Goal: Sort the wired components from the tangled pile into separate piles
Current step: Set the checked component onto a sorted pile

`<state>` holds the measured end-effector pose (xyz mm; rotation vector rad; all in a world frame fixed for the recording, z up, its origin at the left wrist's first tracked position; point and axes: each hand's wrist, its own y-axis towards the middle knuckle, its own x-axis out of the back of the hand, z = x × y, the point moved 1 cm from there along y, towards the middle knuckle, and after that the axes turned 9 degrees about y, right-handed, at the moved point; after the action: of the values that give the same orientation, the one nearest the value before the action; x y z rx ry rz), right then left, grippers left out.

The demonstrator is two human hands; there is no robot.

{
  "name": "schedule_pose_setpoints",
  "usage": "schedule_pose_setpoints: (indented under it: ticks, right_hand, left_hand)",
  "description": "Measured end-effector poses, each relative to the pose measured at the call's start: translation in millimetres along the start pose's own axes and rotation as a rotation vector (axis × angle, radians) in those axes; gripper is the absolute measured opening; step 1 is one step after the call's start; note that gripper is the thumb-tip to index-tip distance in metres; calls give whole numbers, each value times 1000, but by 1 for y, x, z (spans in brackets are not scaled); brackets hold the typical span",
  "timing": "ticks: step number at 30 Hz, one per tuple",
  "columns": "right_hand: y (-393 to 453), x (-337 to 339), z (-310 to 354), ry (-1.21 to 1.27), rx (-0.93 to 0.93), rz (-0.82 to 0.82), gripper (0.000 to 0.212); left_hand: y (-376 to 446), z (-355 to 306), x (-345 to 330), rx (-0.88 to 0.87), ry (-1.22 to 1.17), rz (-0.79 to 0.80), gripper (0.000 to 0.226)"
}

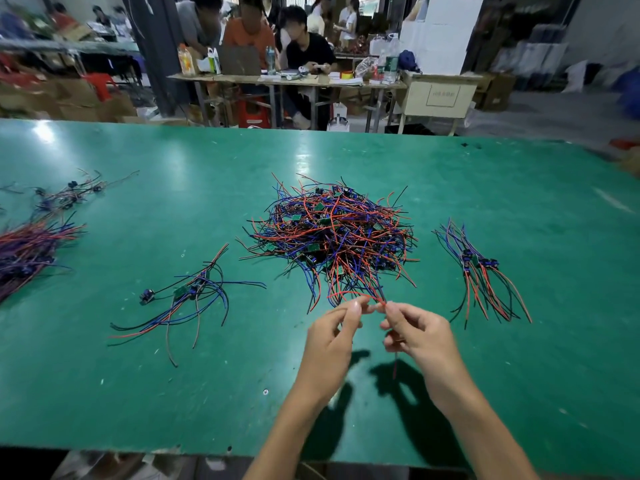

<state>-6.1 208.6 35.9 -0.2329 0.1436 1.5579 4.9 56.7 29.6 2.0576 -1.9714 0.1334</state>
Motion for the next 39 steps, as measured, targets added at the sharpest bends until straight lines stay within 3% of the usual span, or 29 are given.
schedule_pose_setpoints:
  ticks: [6,13,16,19,20,21,23,27,33,35,39]
  right_hand:
    - [-18,-19,-19,-266,199,94,18]
    - [-15,-31,-26,-229,115,208,27]
    - [5,-23,-22,-285,113,1,44]
    - [41,-4,-19,-587,232,-273,21]
    - [53,-1,-20,-717,217,-274,18]
    - [64,2,-23,-858,174,-242,29]
    - [79,5,-31,-1023,115,-205,47]
    - [84,-1,-36,-1066,188,-250,25]
    - [61,-4,-31,-1461,198,-208,40]
    - [51,-2,-25,-1566,156,-157,45]
    - [30,8,-18,-1496,61,-78,46]
  left_hand:
    - [-4,-7,2,74,-206,15,26]
    - [-4,0,23,141,-318,-16,26]
    - [1,3,27,204,-393,-77,29]
    - [4,13,29,342,-438,-118,36]
    - [3,17,29,382,-441,-124,39]
    - [3,22,29,403,-448,-129,42]
    - [2,28,27,392,-461,-129,43]
    - [1,36,27,327,-440,-111,32]
    - [1,39,26,307,-439,-148,45]
    - [2,42,26,299,-425,-160,37]
    - [3,49,28,272,-354,-167,22]
